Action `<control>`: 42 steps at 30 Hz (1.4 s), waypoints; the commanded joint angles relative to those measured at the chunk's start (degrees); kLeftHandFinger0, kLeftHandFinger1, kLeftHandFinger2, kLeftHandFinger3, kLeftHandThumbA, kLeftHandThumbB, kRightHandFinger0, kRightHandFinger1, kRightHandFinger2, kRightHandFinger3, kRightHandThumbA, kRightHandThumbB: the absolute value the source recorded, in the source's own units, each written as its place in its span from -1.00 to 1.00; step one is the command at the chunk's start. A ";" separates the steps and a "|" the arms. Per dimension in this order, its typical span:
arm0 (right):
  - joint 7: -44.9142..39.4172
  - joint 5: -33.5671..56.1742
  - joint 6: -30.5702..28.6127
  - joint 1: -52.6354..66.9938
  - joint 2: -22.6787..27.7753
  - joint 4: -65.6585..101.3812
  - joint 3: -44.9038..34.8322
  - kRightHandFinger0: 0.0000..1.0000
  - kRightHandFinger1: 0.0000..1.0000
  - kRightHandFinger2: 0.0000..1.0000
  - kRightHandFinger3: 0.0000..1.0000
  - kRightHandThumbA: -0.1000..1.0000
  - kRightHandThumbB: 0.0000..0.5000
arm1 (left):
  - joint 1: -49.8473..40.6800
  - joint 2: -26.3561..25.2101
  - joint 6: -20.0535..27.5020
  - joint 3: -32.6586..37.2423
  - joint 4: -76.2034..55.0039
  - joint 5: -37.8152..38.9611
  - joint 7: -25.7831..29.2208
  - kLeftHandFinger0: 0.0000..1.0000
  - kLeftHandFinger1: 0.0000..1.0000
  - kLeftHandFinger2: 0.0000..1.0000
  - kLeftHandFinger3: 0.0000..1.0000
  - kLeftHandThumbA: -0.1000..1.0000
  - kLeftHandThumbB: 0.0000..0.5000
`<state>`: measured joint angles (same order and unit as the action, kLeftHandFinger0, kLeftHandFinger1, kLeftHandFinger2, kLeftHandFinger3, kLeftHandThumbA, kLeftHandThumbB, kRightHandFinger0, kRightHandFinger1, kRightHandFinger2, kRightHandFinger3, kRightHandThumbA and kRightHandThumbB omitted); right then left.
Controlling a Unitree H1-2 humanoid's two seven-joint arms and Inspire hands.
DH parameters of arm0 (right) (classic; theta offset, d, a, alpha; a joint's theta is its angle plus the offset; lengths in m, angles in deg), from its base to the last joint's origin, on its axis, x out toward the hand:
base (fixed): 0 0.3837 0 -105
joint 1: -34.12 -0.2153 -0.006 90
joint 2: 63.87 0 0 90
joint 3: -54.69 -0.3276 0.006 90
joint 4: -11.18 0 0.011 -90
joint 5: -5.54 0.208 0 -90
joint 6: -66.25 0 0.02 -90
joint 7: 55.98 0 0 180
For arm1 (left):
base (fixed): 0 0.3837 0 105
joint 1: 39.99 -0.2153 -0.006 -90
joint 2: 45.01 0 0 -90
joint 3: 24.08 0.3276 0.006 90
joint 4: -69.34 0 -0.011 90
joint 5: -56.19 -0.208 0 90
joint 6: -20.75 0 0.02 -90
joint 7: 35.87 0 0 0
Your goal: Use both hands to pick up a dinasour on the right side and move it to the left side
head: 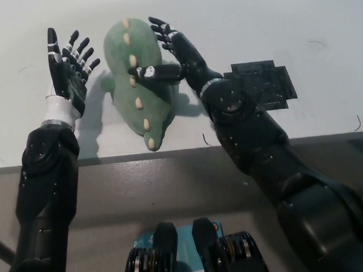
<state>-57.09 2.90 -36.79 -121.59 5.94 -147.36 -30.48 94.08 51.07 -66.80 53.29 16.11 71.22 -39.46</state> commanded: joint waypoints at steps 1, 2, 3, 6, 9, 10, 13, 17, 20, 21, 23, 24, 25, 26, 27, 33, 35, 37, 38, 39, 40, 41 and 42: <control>-1.10 0.06 -1.15 -1.28 0.98 4.70 -0.22 1.00 1.00 1.00 1.00 1.00 -0.71 | 0.55 -1.80 -1.03 0.55 -3.34 -0.10 -1.36 1.00 1.00 1.00 1.00 1.00 -0.25; -1.47 0.33 -1.08 -1.53 0.97 4.79 -0.40 1.00 1.00 1.00 1.00 1.00 -0.71 | 0.55 -2.03 -1.30 0.47 -3.81 -0.15 -1.21 1.00 1.00 1.00 1.00 1.00 -0.24; -1.11 0.23 -2.94 -0.84 1.38 5.46 -0.45 1.00 1.00 1.00 1.00 1.00 -0.81 | 0.09 -2.41 -1.21 0.41 -4.56 -0.06 -1.55 1.00 1.00 1.00 1.00 1.00 -0.29; -1.88 1.24 -5.30 0.04 2.18 6.52 -1.20 1.00 1.00 1.00 1.00 1.00 -0.76 | -0.42 -3.42 -0.86 1.04 -5.61 -0.88 -2.19 1.00 1.00 1.00 1.00 1.00 -0.17; -2.26 0.99 -2.43 1.30 3.51 11.20 -1.18 1.00 1.00 1.00 1.00 1.00 -0.88 | -1.18 -4.07 -0.92 1.45 -7.45 -0.89 -2.88 1.00 1.00 1.00 1.00 1.00 -0.05; -2.69 1.15 -1.30 2.48 4.09 14.58 -1.27 1.00 1.00 1.00 1.00 1.00 -0.96 | -1.86 -4.27 -0.75 1.85 -9.09 -1.30 -3.04 1.00 1.00 1.00 1.00 1.00 -0.06; -2.87 0.80 1.20 4.20 4.71 18.73 -1.14 1.00 1.00 1.00 1.00 1.00 -0.85 | -2.66 -4.50 -1.50 2.38 -11.07 -1.30 -3.12 1.00 1.00 1.00 1.00 1.00 0.05; -4.50 2.34 -0.47 5.33 5.04 21.32 -1.62 1.00 1.00 1.00 1.00 1.00 -0.99 | -3.93 -4.94 -1.56 2.64 -13.77 -1.26 -3.09 1.00 1.00 1.00 1.00 1.00 0.03; -5.03 2.76 -0.86 6.20 5.17 22.88 -1.86 1.00 1.00 1.00 1.00 1.00 -0.96 | -5.32 -4.88 -2.08 2.76 -15.86 -1.04 -2.94 1.00 1.00 1.00 1.00 1.00 0.08; -5.22 3.06 0.16 8.02 5.45 26.14 -1.99 1.00 1.00 1.00 1.00 1.00 -0.91 | -6.76 -4.75 -2.12 3.24 -17.72 -1.94 -2.52 1.00 1.00 1.00 1.00 1.00 0.04; -5.27 3.18 1.90 9.71 5.60 29.25 -2.01 1.00 1.00 1.00 1.00 1.00 -0.81 | -7.99 -4.55 -2.53 3.41 -19.45 -2.03 -2.36 1.00 1.00 1.00 1.00 1.00 -0.02; -5.34 3.25 2.26 9.93 5.48 29.59 -1.98 1.00 1.00 1.00 1.00 1.00 -0.80 | -8.46 -4.59 -2.72 3.31 -20.01 -1.94 -2.28 1.00 1.00 1.00 1.00 1.00 -0.02; -5.50 3.26 2.17 12.80 6.33 33.23 -2.05 1.00 1.00 1.00 1.00 1.00 -0.77 | -9.47 -4.02 -2.75 3.75 -21.46 -2.28 -2.13 1.00 1.00 1.00 1.00 1.00 -0.23; -5.58 3.28 2.00 13.66 6.47 34.03 -2.05 1.00 1.00 1.00 1.00 1.00 -0.75 | -10.00 -3.91 -2.92 3.79 -22.19 -2.36 -1.98 1.00 1.00 1.00 1.00 1.00 -0.24; -5.95 3.62 1.58 15.05 6.84 35.31 -2.16 1.00 1.00 1.00 1.00 1.00 -0.79 | -10.57 -3.63 -3.22 3.89 -23.15 -2.50 -1.66 1.00 1.00 1.00 1.00 1.00 -0.22; -6.61 6.05 3.36 21.70 7.84 42.79 -3.67 1.00 1.00 1.00 1.00 1.00 -0.87 | -13.16 -2.12 -2.68 4.19 -25.78 -2.58 -1.43 1.00 1.00 1.00 1.00 1.00 -0.31; -6.99 6.25 3.66 23.77 8.06 44.59 -3.93 1.00 1.00 1.00 1.00 1.00 -0.85 | -13.80 -1.52 -2.13 4.16 -26.06 -2.75 -1.12 1.00 1.00 1.00 1.00 1.00 -0.35; -6.78 5.82 3.68 26.24 8.41 46.48 -4.03 1.00 1.00 1.00 1.00 1.00 -0.82 | -14.76 -0.60 -1.67 4.22 -26.56 -3.09 -0.65 1.00 1.00 1.00 1.00 1.00 -0.34; -6.80 5.77 3.63 26.79 8.58 46.93 -4.10 1.00 1.00 1.00 1.00 1.00 -0.82 | -14.92 -0.29 -1.57 4.24 -26.64 -3.19 -0.50 1.00 1.00 1.00 1.00 1.00 -0.34; -6.74 5.74 4.48 27.69 8.72 48.38 -4.17 1.00 1.00 1.00 1.00 1.00 -0.83 | -15.16 0.12 -1.08 4.05 -26.50 -2.90 -0.53 1.00 1.00 1.00 1.00 1.00 -0.36; -6.69 5.74 4.66 28.33 8.93 49.01 -4.28 1.00 1.00 1.00 1.00 1.00 -0.76 | -15.33 0.55 -1.01 3.95 -26.61 -3.02 -0.18 1.00 1.00 1.00 1.00 1.00 -0.36; -6.48 5.94 4.83 29.16 9.08 49.87 -4.59 1.00 1.00 1.00 1.00 1.00 -0.76 | -15.57 1.07 -0.92 3.93 -26.78 -3.11 0.05 1.00 1.00 1.00 1.00 1.00 -0.40; -6.58 6.06 5.10 29.75 9.37 50.79 -4.70 1.00 1.00 1.00 1.00 1.00 -0.76 | -15.71 1.30 -0.30 3.93 -26.56 -3.28 0.05 1.00 1.00 1.00 1.00 1.00 -0.40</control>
<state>-62.97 7.16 -32.85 -91.53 14.32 -101.03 -34.17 77.86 51.67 -69.70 57.17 -8.57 69.00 -40.61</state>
